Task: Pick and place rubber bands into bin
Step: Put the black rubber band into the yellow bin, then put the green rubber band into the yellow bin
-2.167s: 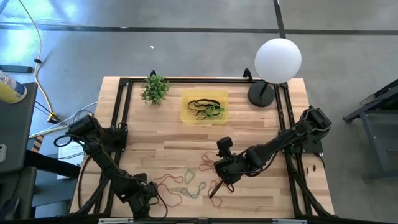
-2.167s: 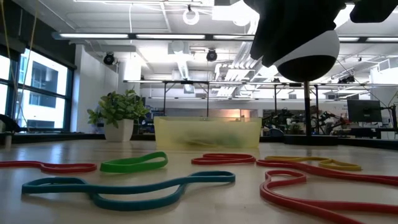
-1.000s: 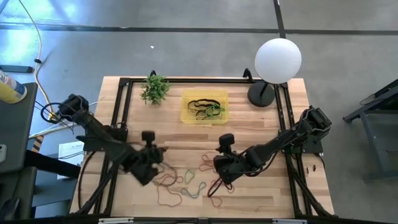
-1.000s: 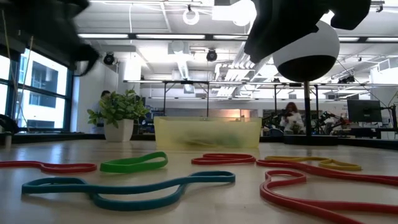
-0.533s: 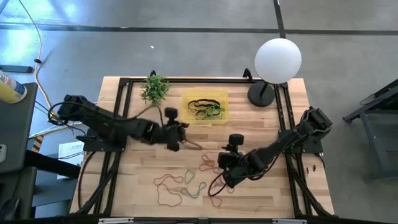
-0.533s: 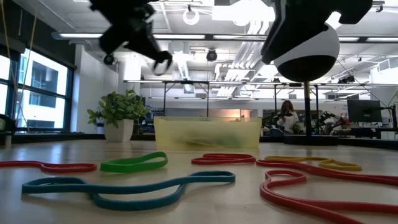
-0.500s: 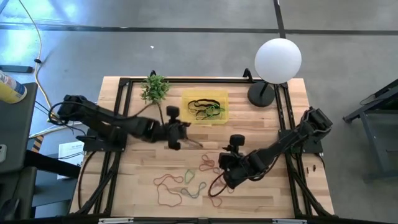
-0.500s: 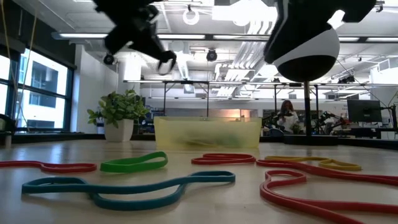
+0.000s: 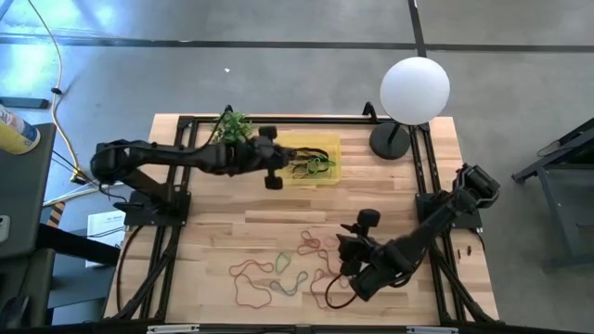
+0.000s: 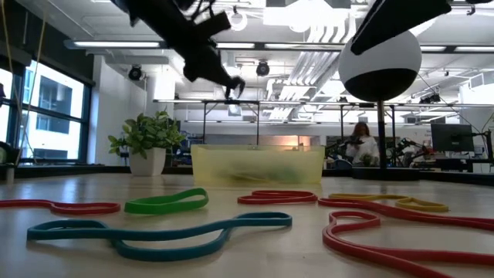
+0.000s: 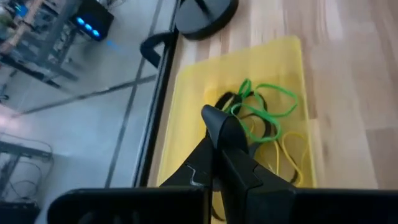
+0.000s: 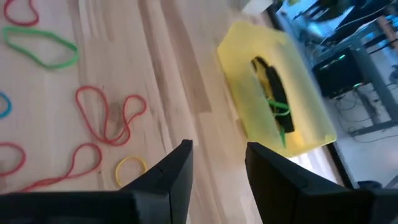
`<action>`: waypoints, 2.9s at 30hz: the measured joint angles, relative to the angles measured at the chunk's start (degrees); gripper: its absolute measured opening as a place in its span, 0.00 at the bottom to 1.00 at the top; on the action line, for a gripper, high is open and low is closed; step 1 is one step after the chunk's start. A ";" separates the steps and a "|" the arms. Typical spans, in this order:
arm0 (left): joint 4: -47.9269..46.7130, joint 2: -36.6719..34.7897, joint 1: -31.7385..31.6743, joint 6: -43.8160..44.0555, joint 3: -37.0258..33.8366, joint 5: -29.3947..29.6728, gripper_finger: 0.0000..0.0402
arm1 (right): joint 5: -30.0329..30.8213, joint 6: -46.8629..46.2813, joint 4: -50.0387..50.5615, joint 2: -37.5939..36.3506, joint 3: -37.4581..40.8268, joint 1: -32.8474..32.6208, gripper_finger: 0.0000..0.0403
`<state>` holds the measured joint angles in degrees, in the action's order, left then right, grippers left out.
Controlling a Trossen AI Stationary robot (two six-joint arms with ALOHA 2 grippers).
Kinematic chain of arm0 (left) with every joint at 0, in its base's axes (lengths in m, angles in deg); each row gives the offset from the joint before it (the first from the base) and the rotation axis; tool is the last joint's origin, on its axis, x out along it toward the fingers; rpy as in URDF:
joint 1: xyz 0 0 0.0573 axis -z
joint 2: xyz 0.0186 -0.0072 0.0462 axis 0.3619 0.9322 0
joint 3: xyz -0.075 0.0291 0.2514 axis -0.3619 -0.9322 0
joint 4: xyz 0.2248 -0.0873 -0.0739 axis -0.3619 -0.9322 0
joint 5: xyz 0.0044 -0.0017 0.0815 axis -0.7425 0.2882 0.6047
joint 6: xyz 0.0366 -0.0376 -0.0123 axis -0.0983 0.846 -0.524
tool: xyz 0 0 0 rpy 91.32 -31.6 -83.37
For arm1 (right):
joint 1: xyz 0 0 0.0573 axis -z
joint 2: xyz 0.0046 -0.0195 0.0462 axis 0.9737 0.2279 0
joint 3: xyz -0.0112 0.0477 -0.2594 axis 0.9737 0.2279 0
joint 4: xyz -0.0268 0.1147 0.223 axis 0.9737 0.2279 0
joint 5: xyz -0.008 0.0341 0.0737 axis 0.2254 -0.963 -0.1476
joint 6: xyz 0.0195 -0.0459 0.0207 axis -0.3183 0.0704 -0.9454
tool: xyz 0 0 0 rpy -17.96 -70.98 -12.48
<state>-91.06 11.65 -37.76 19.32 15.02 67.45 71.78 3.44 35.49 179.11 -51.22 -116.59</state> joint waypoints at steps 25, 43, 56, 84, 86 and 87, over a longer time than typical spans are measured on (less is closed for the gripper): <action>13.43 12.47 -6.33 0.42 -0.07 -7.02 0.15 | 2.84 -2.01 -0.74 0.00 0.00 -0.90 0.34; 12.85 11.41 -6.33 0.66 -0.07 -12.16 0.48 | 1.20 -2.05 -0.76 0.00 0.00 -0.90 0.34; -16.66 4.98 -2.22 -0.90 6.94 -23.69 0.36 | 1.30 -1.88 -0.47 0.00 0.00 -0.90 0.34; -18.89 12.59 35.34 8.13 7.32 -10.98 0.30 | 2.58 0.72 0.20 0.00 0.00 -0.73 0.34; -17.81 14.61 34.91 8.52 7.38 -10.13 0.30 | 2.58 0.70 0.14 0.00 0.00 -0.73 0.34; -18.02 15.47 34.50 8.61 7.30 -9.90 0.30 | 2.58 0.70 0.07 0.00 0.00 -0.73 0.34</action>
<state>-109.08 27.12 -3.27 27.93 22.31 57.55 74.36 4.14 35.56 179.11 -51.22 -117.32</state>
